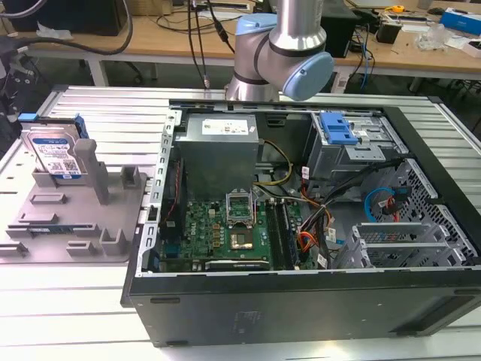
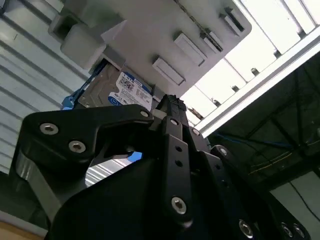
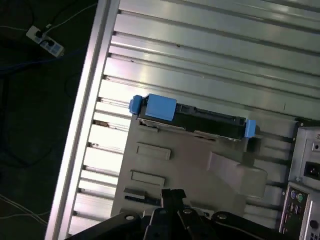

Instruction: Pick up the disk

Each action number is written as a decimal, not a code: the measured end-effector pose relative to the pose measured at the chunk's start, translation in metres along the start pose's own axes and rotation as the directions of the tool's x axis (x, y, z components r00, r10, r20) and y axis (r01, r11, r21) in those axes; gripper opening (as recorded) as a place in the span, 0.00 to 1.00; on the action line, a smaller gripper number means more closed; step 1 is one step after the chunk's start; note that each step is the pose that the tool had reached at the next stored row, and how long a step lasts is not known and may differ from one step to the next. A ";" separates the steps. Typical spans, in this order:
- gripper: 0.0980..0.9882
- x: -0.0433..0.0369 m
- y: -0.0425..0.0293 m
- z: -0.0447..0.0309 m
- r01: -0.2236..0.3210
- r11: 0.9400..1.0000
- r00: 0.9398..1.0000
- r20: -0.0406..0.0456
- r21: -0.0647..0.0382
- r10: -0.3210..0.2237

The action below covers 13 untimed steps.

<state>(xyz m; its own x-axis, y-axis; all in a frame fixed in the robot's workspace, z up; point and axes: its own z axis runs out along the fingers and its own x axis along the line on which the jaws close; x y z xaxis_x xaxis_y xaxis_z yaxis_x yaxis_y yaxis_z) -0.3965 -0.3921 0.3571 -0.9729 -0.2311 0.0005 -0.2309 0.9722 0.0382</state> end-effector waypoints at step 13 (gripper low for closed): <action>0.02 -0.0001 0.0000 0.0000 0.351 0.936 0.936 -0.013 -0.002 -0.351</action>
<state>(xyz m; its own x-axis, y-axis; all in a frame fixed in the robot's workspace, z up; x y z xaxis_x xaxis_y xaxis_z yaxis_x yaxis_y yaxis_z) -0.3964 -0.3921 0.3571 -0.8296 -0.5583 0.0005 -0.5579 0.8290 0.0382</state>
